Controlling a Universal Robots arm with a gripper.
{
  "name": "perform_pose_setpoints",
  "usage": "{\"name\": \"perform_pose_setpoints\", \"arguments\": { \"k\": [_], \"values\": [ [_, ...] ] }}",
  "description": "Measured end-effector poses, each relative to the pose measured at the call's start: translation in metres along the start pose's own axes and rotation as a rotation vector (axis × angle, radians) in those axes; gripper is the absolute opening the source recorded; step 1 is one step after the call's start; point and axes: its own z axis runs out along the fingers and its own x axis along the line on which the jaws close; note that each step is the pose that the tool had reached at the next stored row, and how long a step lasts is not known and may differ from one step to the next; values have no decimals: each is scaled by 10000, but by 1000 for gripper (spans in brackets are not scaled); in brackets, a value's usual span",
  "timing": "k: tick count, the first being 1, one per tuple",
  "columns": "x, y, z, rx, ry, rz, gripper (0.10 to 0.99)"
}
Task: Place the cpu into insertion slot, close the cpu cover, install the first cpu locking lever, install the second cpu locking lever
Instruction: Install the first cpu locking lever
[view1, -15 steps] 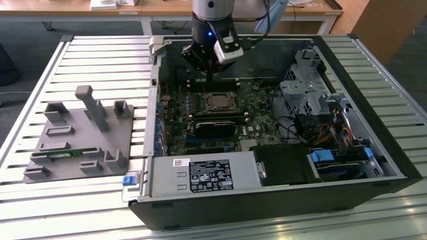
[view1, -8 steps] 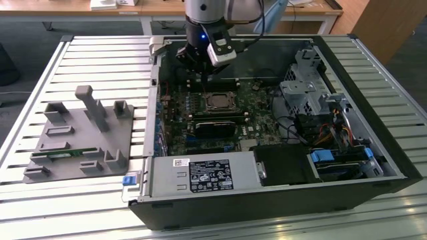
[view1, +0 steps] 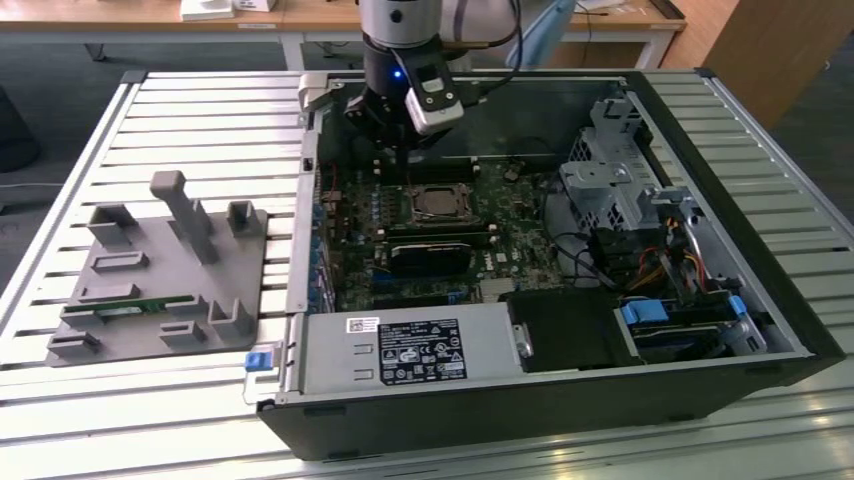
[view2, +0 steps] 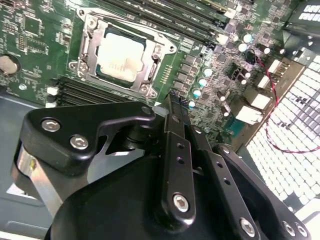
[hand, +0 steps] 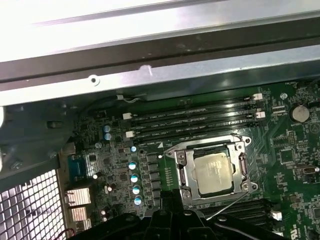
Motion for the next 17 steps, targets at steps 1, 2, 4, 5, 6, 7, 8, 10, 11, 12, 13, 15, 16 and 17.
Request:
{"name": "perform_pose_setpoints", "arguments": {
  "k": [1, 2, 4, 5, 6, 7, 8, 10, 11, 12, 13, 15, 16, 17],
  "values": [
    [13, 0, 2, 1, 1, -15, 106],
    [27, 2, 4, 2, 3, -41, 106],
    [37, 3, 8, 0, 6, -191, 106],
    [38, 3, 10, -2, 9, -335, 106],
    [38, 3, 13, -6, 13, -503, 106],
    [38, 3, 15, -9, 16, -653, 106],
    [40, 5, 19, -11, 18, -761, 106],
    [61, 18, 29, -13, 21, -823, 106],
    [71, 29, 35, -16, 21, -831, 106],
    [79, 42, 40, -17, 22, -839, 106],
    [86, 60, 46, -17, 22, -844, 106],
    [95, 96, 57, -19, 22, -846, 106],
    [100, 115, 62, -19, 22, -846, 106],
    [106, 131, 67, -18, 22, -849, 106]
  ]
}}
